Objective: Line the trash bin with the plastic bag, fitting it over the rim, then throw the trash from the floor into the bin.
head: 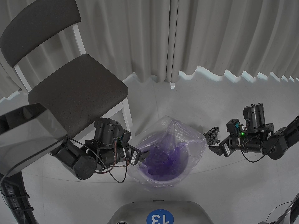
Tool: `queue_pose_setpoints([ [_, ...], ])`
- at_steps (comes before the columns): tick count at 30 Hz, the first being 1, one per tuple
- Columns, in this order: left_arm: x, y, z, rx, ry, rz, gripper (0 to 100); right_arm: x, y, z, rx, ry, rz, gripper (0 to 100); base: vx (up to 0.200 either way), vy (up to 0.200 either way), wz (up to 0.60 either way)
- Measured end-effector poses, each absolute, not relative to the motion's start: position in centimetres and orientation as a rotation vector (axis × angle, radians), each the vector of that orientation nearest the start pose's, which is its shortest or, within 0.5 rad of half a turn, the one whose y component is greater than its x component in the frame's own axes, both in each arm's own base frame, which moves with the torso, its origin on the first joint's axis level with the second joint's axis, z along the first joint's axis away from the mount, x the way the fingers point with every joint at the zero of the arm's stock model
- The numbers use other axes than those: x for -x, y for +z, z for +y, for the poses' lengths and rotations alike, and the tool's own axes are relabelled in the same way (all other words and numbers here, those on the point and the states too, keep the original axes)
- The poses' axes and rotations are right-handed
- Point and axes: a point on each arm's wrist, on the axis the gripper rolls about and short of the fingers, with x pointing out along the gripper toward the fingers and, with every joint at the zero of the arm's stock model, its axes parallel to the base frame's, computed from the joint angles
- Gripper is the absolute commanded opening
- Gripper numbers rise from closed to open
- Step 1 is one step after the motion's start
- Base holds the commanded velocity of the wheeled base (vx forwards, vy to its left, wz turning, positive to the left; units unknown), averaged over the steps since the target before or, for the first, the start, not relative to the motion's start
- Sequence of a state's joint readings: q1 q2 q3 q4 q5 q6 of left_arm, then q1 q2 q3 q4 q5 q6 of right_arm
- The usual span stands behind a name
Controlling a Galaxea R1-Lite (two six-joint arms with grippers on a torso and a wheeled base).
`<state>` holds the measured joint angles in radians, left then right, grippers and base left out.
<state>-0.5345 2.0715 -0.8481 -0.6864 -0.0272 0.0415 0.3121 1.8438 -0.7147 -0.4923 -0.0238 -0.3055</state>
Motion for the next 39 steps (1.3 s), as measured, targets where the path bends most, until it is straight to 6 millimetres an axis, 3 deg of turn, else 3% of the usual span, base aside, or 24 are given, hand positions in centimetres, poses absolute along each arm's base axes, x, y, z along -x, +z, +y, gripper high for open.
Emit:
queue_pose_setpoints([
  [6,-29.8,9.4,-18.5,-0.047,-0.522,0.501,100,-28.3,10.1,9.1,0.364,0.363,0.593,100,0.1,0.1,0.0],
  [9,-29.1,9.9,-18.6,-0.051,-0.472,0.486,100,-27.7,10.0,9.0,0.362,0.364,0.599,100,0.2,0.2,0.0],
  [16,-27.0,10.4,-19.1,-0.087,-0.532,0.51,100,-26.9,9.9,8.8,0.358,0.366,0.596,100,0.0,0.0,0.0],
  [24,-24.9,8.5,-18.6,-0.299,-0.597,0.568,100,-26.7,9.2,8.8,0.361,0.372,0.621,100,0.0,0.0,0.0],
  [29,-24.8,7.1,-18.5,-0.329,-0.592,0.618,100,-27.2,8.3,8.9,0.36,0.37,0.614,100,0.0,0.0,0.0],
  [39,-27.8,4.2,-19.0,-0.392,-0.502,0.54,100,-29.4,6.1,8.6,0.34,0.353,0.576,100,0.0,0.0,0.0],
])
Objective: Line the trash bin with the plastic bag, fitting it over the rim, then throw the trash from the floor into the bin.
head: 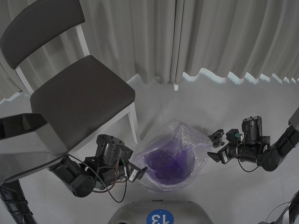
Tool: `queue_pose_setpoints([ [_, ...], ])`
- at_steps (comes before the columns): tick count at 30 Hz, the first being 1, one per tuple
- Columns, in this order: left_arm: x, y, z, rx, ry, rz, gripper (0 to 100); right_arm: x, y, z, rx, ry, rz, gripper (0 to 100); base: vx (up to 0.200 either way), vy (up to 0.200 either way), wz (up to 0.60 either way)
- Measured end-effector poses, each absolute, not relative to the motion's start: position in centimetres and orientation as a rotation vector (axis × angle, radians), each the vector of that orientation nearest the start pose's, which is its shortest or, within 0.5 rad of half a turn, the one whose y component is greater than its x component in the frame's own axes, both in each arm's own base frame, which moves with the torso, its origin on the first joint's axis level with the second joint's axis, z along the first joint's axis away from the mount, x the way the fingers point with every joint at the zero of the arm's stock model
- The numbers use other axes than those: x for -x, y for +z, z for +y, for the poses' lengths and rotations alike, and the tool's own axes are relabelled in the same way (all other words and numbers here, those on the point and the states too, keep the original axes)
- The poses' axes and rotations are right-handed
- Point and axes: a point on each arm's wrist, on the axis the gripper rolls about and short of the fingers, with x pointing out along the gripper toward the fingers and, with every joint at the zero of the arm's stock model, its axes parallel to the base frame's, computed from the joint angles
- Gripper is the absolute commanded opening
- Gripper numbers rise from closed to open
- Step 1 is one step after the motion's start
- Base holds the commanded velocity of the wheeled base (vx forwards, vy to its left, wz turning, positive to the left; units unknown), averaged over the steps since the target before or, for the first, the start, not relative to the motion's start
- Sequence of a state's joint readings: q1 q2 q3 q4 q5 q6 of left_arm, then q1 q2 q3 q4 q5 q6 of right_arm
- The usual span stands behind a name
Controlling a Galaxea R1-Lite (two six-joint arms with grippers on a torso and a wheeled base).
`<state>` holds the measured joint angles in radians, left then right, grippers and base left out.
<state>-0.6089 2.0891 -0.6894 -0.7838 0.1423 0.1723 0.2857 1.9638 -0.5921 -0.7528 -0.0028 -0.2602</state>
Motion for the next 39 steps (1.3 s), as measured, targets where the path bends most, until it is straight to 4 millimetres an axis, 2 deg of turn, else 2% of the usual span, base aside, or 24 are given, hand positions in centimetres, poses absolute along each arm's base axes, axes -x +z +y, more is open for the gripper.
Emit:
queue_pose_setpoints([
  [7,-30.3,3.0,-18.3,-0.411,-0.445,0.546,100,-32.7,4.8,7.0,0.305,0.342,0.581,100,0.0,0.0,0.0],
  [12,-31.1,2.7,-17.9,-0.411,-0.429,0.564,100,-34.9,3.5,6.5,0.305,0.324,0.586,100,0.0,0.0,0.0],
  [24,-32.2,2.1,-16.7,-0.404,-0.386,0.589,100,-40.3,-1.6,6.5,0.309,0.314,0.636,100,0.0,0.0,0.0],
  [31,-32.5,1.8,-15.8,-0.425,-0.368,0.601,100,-41.2,-3.8,7.0,0.311,0.326,0.66,100,0.0,0.0,0.0],
  [39,-32.9,1.2,-15.4,-0.43,-0.356,0.614,100,-40.8,-4.3,7.6,0.316,0.344,0.672,100,0.0,0.0,0.0],
])
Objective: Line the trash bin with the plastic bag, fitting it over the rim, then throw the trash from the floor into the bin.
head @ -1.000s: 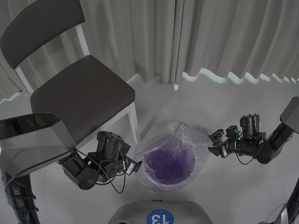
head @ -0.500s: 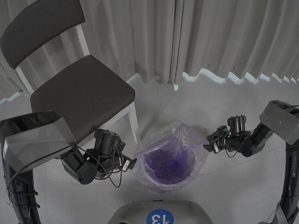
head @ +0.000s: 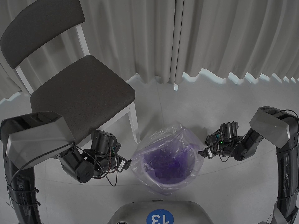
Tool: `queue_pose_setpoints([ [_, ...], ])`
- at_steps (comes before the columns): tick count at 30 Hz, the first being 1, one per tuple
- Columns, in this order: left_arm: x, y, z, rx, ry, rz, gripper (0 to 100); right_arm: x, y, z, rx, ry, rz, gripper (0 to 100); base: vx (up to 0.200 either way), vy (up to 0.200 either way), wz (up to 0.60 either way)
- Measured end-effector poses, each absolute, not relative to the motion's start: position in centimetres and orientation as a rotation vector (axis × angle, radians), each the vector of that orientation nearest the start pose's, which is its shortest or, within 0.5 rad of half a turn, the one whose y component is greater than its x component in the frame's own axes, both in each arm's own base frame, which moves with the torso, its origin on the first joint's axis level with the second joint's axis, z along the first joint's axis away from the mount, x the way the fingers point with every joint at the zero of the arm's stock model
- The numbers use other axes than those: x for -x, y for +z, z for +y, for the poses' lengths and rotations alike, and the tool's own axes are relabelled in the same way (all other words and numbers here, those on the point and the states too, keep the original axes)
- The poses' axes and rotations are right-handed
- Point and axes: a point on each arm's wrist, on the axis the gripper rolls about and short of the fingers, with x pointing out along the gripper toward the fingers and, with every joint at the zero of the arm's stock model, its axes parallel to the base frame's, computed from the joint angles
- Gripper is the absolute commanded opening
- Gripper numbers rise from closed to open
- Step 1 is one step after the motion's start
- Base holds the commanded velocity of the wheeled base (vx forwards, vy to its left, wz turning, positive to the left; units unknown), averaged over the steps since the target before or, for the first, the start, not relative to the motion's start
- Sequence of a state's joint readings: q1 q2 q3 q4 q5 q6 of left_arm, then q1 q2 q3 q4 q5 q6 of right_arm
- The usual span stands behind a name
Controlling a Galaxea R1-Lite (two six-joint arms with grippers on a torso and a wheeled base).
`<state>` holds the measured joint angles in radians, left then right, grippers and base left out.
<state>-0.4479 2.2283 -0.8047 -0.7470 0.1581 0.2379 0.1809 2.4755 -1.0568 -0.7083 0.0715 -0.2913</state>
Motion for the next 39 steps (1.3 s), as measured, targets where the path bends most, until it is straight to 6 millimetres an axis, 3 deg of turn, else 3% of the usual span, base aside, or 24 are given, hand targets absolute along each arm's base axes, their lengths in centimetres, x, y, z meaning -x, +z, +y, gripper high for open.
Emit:
queue_pose_setpoints([
  [22,-36.0,-2.1,-17.8,-0.452,-0.374,0.646,100,-36.7,-2.8,10.7,0.35,0.433,0.692,100,0.0,0.0,0.0],
  [35,-36.1,-2.0,-17.9,-0.439,-0.382,0.642,100,-32.0,-3.6,13.6,0.389,0.554,0.72,100,0.0,0.0,0.0],
  [39,-36.0,-1.8,-17.6,-0.434,-0.383,0.646,100,-31.5,-3.3,13.8,0.391,0.559,0.691,100,0.0,0.0,0.0],
])
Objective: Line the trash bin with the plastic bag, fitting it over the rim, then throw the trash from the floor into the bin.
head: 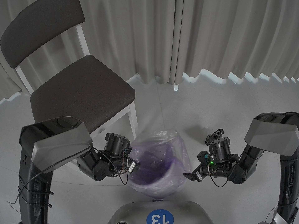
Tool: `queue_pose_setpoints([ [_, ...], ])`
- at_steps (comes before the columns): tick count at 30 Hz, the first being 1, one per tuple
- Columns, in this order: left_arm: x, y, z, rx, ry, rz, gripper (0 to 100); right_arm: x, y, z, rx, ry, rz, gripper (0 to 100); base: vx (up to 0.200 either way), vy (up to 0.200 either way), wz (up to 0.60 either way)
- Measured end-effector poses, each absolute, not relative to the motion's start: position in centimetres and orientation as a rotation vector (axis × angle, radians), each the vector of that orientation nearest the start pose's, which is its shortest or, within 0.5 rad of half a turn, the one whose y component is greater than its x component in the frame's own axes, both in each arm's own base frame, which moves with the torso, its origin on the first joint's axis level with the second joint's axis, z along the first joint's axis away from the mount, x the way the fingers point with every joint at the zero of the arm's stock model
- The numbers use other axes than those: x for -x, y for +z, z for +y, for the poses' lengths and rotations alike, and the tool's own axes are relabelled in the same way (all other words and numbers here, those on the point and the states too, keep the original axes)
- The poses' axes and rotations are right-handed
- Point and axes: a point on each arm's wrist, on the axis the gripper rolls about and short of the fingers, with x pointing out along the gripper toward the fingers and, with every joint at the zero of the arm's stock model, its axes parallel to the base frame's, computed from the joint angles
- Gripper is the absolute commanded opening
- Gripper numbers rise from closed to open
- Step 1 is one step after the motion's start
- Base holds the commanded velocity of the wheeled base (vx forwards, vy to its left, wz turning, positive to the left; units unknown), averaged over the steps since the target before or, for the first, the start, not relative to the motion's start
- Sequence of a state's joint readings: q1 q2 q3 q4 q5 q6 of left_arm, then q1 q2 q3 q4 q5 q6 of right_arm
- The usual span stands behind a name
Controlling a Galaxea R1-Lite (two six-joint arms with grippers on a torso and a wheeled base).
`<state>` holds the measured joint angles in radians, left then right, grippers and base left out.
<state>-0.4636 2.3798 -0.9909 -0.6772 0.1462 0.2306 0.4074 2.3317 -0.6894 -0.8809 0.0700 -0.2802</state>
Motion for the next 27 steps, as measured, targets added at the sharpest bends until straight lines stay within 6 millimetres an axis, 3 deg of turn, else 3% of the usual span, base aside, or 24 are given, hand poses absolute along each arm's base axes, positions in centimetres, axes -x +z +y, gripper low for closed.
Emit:
queue_pose_setpoints([
  [7,-35.9,-1.4,-17.3,-0.431,-0.375,0.644,100,-32.9,-1.5,11.3,0.368,0.483,0.694,100,0.0,0.0,0.0],
  [14,-35.6,-1.0,-17.6,-0.43,-0.382,0.632,100,-32.7,-0.8,9.4,0.372,0.445,0.703,100,0.0,0.0,0.0],
  [27,-32.3,1.1,-21.2,-0.404,-0.497,0.601,100,-32.5,0.6,8.0,0.359,0.406,0.681,100,0.0,0.0,0.0],
])
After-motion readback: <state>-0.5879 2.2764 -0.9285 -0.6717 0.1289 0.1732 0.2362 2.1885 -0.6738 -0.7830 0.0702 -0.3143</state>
